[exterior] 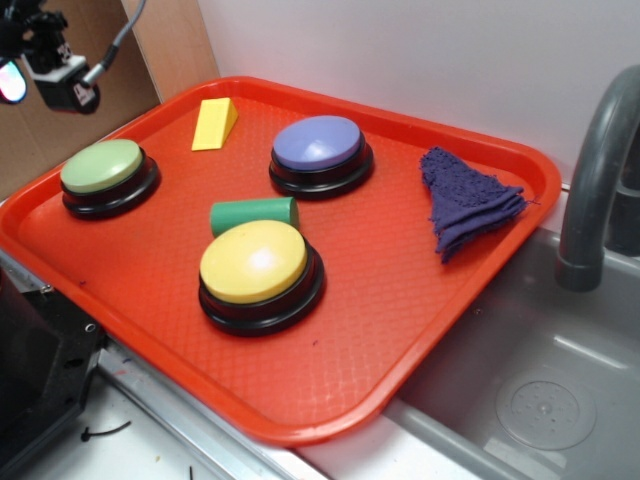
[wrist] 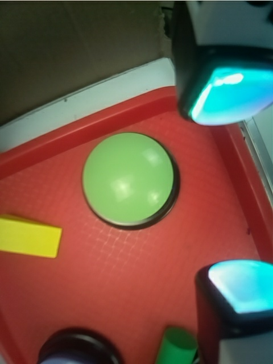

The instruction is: Push the green button.

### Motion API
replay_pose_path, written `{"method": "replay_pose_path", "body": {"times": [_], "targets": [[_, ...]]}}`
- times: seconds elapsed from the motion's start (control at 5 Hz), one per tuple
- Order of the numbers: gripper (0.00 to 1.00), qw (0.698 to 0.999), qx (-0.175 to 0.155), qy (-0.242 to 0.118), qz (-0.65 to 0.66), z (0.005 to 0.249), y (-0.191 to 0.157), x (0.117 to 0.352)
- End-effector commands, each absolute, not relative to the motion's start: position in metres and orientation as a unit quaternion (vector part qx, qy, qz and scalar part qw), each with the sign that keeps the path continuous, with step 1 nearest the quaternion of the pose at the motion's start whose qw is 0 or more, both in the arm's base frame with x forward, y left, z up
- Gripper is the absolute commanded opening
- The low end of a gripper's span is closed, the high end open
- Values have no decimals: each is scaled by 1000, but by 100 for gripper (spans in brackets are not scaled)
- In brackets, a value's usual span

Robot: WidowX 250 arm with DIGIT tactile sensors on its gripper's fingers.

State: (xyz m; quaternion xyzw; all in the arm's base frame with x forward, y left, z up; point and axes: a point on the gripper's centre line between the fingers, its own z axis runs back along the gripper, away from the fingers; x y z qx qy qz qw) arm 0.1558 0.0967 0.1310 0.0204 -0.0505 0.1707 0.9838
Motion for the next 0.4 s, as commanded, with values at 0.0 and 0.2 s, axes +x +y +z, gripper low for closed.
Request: {"method": "replay_pose_path", "body": {"times": [0.0,0.2], "targets": [[100,982,42,-73,170,156,100,160],[100,982,41,-78,164,163,97,161]]}}
